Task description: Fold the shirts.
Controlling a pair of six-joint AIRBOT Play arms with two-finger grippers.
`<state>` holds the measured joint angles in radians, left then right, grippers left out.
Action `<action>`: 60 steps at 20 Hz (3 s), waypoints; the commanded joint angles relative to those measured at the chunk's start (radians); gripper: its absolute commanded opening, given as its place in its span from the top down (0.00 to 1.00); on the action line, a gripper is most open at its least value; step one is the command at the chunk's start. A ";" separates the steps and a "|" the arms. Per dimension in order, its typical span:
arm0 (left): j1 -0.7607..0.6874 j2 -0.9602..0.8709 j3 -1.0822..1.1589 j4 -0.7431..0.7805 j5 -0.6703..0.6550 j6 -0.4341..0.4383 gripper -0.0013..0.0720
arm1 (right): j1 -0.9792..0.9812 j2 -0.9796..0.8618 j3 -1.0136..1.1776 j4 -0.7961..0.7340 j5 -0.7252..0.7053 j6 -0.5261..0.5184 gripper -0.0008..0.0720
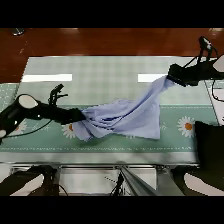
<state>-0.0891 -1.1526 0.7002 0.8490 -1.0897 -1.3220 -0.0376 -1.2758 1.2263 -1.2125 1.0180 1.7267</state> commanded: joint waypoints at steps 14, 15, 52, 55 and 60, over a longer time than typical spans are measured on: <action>0.395 0.105 -0.281 -0.277 -0.146 0.243 0.03 | -0.444 0.474 -0.722 0.190 0.190 -0.276 0.14; 0.348 0.096 -0.290 -0.278 -0.107 0.259 0.02 | -0.426 0.473 -0.746 0.187 0.190 -0.276 0.14; 0.269 0.070 1.096 -0.470 -0.046 0.080 0.95 | 0.102 0.201 0.932 0.007 0.219 -0.091 0.96; 0.332 0.115 1.351 -0.311 -0.130 -0.004 0.95 | 0.102 0.348 0.957 0.010 0.228 -0.136 0.95; 0.423 0.335 1.419 -0.035 -0.146 -0.056 0.95 | 0.102 0.539 0.957 -0.045 0.298 -0.157 0.95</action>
<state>0.2909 -0.9192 2.0548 0.6357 -1.2247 -1.3373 0.0650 -0.8310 2.1571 -1.2182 1.2678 1.5848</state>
